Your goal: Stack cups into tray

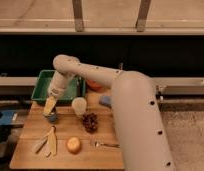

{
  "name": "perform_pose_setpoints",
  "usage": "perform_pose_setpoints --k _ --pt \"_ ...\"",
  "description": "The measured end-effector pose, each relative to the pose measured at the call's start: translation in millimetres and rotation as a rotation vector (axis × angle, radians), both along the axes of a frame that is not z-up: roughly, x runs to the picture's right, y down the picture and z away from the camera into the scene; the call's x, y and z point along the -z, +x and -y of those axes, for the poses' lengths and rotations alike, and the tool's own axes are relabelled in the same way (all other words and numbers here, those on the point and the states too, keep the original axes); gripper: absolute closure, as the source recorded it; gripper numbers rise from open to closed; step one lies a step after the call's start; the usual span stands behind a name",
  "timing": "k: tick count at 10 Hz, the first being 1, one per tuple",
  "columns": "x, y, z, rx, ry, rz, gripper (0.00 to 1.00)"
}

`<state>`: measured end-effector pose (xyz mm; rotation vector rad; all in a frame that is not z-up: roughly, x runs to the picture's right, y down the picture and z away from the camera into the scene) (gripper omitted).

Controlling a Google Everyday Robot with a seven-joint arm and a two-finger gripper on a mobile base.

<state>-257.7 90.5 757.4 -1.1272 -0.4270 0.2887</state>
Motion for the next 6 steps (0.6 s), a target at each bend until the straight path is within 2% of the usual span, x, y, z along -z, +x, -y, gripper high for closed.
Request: perform_pose_setpoints --k 6 --pt "-12.8 -9.2 -23.6 0.029 -0.042 -0.003 0.38"
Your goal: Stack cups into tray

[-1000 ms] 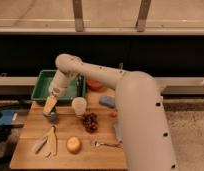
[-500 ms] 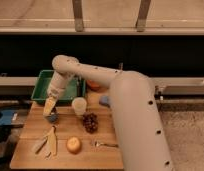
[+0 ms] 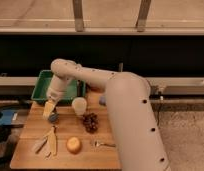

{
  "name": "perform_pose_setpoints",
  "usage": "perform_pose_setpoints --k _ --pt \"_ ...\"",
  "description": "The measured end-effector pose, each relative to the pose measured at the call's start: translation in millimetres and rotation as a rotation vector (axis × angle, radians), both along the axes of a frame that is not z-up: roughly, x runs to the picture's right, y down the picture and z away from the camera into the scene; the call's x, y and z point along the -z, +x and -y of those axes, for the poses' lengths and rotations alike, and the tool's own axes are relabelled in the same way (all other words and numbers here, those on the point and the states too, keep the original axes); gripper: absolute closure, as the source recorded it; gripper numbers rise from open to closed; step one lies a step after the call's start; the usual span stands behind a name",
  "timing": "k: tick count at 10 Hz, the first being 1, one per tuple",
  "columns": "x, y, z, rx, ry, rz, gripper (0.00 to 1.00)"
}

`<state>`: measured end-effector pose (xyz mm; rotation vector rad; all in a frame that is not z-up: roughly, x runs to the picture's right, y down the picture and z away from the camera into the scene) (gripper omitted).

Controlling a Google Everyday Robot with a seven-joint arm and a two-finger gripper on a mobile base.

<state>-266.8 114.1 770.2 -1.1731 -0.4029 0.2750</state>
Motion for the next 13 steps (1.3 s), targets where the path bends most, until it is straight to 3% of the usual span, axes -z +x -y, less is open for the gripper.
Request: perform_pose_setpoints --k 10,11,12,13 --pt "-29.7 -15.5 -36.6 -0.034 -0.064 0.041 0.38" --pt "-31.2 -15.7 -38.3 -0.034 -0.066 0.04 0.4" --pt "-33.9 -16.1 -39.4 -0.033 -0.065 0.032 0.54" --pt "-34.4 -16.4 -39.9 -0.029 -0.065 0.029 0.61"
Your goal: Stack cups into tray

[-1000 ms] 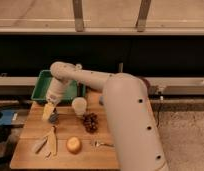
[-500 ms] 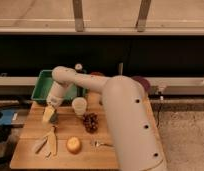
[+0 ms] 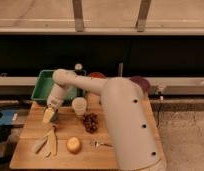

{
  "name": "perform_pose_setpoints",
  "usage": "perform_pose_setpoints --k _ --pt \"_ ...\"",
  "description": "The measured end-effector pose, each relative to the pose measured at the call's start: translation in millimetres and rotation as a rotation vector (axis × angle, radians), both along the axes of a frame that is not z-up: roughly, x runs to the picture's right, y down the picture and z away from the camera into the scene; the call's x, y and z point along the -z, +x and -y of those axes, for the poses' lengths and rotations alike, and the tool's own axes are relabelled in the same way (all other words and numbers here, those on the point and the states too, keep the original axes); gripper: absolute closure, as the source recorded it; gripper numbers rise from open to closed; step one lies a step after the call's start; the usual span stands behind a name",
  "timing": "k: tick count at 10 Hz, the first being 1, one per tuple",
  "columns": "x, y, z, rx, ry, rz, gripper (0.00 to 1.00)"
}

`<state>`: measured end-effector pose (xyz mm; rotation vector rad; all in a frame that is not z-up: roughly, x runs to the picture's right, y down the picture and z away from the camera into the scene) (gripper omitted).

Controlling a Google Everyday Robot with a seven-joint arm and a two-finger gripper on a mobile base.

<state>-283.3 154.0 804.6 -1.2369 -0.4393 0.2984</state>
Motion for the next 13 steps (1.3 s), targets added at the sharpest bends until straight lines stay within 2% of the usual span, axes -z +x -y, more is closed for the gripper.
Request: perform_pose_setpoints --k 3,4,8,10,13 --pt "2.9 -4.2 1.2 0.013 0.009 0.001 0.93" --pt "3.6 -4.1 2.7 0.011 0.013 0.001 0.98" --pt "10.2 -6.9 8.3 0.01 0.023 0.01 1.0" --pt "23.3 -2.1 23.6 0.0 0.054 0.015 1.0" --pt "47.9 7.5 52.3 -0.023 0.125 -0.009 1.0"
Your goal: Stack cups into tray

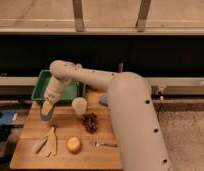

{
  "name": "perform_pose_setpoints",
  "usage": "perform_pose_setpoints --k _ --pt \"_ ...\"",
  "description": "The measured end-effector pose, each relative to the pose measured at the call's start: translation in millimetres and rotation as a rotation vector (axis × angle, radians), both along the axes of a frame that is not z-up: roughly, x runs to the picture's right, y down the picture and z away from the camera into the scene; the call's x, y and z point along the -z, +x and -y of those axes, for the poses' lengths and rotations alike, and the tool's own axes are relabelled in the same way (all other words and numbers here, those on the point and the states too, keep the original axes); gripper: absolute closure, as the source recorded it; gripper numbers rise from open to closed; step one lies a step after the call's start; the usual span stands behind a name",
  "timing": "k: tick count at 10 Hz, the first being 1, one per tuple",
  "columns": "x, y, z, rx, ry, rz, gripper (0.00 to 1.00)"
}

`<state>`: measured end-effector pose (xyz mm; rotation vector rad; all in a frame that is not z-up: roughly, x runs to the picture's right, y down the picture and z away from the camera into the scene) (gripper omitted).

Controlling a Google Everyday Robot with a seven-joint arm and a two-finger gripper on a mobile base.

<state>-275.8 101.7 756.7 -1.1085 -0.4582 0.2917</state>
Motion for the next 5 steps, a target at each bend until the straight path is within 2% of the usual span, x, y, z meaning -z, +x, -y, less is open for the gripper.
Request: perform_pose_setpoints --k 3,5 --pt "24.2 17.9 33.3 -0.01 0.099 -0.061 1.0" --pt "26.2 32.1 54.6 -0.009 0.156 -0.116 1.0"
